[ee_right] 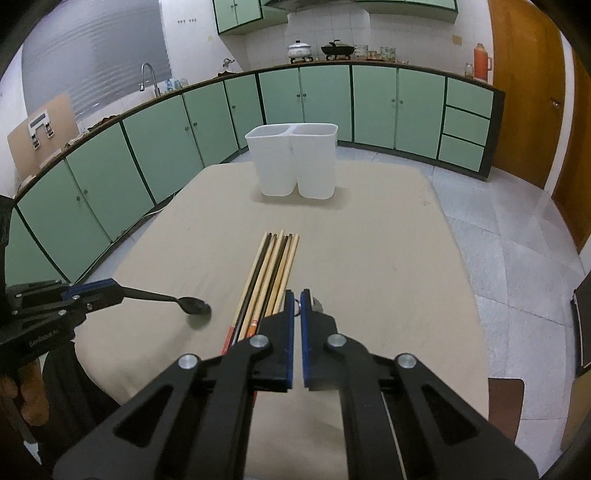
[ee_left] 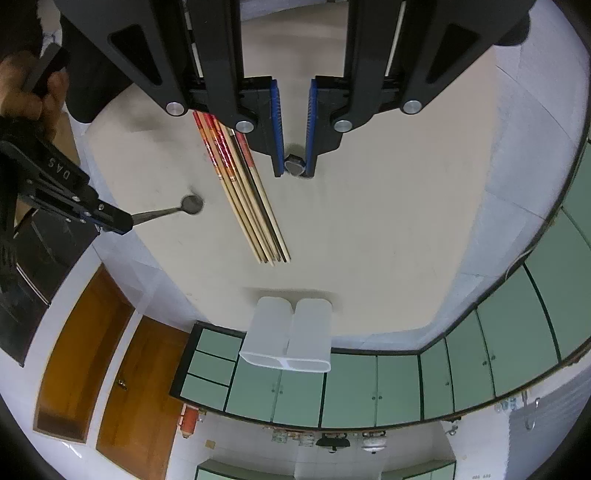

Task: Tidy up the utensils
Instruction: 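Lift both spoons and carry them over the white utensil holder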

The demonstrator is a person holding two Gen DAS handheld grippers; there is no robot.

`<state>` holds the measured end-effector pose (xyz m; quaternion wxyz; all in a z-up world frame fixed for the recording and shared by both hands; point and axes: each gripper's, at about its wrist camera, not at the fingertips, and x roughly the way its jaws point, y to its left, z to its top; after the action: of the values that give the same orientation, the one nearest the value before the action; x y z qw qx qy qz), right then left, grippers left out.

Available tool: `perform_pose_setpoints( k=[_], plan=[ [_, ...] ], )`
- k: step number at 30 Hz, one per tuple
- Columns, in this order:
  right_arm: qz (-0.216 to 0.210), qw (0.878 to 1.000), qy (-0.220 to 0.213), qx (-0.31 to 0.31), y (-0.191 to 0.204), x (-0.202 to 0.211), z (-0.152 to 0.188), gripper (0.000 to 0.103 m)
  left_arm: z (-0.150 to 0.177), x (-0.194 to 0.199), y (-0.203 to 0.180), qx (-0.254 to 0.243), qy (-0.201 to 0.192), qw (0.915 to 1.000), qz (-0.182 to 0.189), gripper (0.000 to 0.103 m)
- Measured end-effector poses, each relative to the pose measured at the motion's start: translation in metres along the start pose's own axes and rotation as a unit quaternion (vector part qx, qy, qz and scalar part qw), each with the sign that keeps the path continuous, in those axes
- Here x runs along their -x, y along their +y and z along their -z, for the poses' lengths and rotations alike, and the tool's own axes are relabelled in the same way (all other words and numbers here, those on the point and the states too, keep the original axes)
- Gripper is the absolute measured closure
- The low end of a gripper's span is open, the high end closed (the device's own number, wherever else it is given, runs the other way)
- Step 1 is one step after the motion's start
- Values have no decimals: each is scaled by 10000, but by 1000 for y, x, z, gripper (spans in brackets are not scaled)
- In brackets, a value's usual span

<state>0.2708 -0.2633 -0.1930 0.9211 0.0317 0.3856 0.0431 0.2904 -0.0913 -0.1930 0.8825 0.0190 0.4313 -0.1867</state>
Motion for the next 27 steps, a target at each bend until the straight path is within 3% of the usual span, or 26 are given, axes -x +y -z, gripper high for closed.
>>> perform_pose_setpoints(
  k=[6,8,20,27],
  plan=[
    [-105,9999,48,116,0,6,-15,101,-18,9,6,-62,-77,9999,110,93],
    [-179,9997,98,115,-1,6,-23,101,-24,8,7,-100,-56,9998,147,100],
    [-333,9992,44,214,-1,11,-45,101,-39,15,14,-115,-260,9993,229,100],
    [-571,9980,-59,265,-5,8,-99,101,-93,14,15,-203,-585,9975,353,100]
  ],
)
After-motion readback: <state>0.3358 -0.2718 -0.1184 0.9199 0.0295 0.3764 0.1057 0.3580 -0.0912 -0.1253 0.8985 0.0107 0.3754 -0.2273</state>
